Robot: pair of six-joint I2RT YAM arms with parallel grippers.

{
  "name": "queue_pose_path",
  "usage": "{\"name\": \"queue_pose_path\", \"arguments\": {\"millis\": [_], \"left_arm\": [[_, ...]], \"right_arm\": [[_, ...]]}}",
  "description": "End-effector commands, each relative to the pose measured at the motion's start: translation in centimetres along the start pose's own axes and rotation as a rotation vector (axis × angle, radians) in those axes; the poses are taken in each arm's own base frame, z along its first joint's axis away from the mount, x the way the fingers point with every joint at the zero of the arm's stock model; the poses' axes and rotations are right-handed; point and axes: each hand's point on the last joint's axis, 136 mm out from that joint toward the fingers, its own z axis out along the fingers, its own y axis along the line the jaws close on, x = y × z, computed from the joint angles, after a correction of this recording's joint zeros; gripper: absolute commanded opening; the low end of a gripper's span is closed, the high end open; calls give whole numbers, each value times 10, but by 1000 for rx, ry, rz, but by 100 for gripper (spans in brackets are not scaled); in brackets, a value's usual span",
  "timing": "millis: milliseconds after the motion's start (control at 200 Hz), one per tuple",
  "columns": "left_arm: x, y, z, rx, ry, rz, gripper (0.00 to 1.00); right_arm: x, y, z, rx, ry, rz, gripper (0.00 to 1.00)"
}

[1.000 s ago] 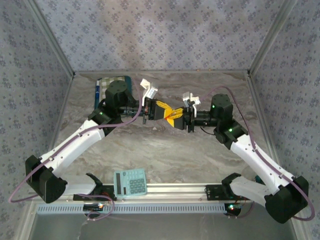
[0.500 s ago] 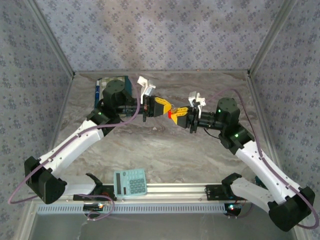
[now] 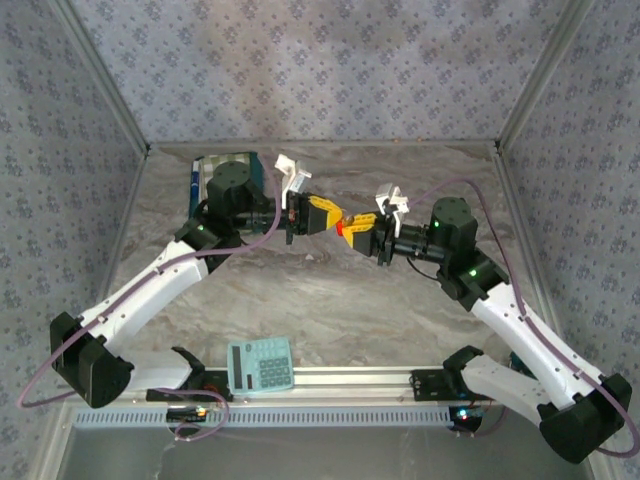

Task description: Remove the keys from the keyring

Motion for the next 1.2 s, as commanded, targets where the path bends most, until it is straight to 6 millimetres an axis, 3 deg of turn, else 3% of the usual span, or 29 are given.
{"name": "queue_pose_path", "arguments": {"millis": [0, 390, 535, 720, 900, 1055, 1194], "left_arm": [[4, -9, -5, 22, 12, 3, 0], [7, -10, -7, 12, 14, 7, 0], [7, -8, -10, -13, 10, 15, 1], [6, 0, -19, -72, -16, 14, 31], [5, 6, -33, -138, -56, 24, 46], [12, 12, -37, -174, -52, 18, 56], [23, 20, -35, -186, -38, 6, 66]], "right_arm": [[-19, 3, -5, 26, -57, -58, 23], [-18, 3, -5, 33, -50, -66, 0], [-17, 3, -7, 46, -39, -71, 0], [-19, 0, -11, 81, -10, -63, 0], [-10, -5, -13, 118, 92, -26, 0], [1, -21, -10, 191, 192, 75, 0], [11, -12, -2, 117, 267, 159, 0]]}}
